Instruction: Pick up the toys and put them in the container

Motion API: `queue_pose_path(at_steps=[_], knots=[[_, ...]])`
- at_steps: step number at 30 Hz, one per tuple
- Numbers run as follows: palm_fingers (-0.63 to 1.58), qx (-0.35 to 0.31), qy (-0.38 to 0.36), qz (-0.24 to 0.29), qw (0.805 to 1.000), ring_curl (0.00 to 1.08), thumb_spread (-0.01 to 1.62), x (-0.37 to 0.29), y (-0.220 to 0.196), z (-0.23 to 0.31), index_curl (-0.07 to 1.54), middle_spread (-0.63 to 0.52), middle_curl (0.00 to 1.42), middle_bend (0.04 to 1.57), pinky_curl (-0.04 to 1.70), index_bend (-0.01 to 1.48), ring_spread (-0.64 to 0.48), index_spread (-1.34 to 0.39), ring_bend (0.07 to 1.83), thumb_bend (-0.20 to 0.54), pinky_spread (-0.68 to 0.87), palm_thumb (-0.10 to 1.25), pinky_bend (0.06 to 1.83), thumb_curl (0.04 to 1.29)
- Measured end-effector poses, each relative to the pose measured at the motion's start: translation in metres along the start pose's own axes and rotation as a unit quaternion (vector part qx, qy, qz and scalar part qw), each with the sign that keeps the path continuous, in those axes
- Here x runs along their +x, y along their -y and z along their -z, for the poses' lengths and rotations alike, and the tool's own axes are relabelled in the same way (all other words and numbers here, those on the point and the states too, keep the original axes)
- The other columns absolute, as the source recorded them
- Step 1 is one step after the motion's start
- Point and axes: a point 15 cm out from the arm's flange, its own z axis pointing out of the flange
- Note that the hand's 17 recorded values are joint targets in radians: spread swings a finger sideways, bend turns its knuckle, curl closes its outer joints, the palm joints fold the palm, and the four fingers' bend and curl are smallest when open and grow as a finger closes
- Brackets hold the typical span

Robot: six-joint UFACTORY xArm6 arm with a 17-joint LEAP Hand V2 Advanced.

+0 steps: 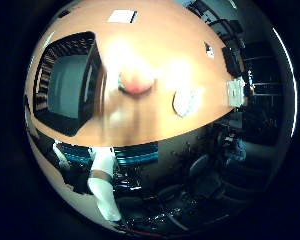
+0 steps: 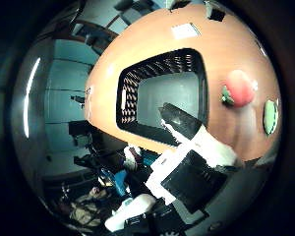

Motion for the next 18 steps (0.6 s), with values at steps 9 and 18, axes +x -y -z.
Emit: queue_pose_path(at_steps=[9,18], knots=[[0.40,-0.006,-0.025,-0.025,0.999,0.20,1.10,0.060,0.008,-0.023,0.32,-0.11,0.37,0.21,0.14,0.18,0.00,-0.43,0.44,-0.021,0.35,0.65,0.47,0.30],[0.39,-0.001,-0.030,-0.037,0.999,0.21,1.10,0.087,0.019,-0.036,0.32,-0.12,0.37,0.22,0.15,0.17,0.00,-0.42,0.45,-0.021,0.35,0.64,0.46,0.30]])
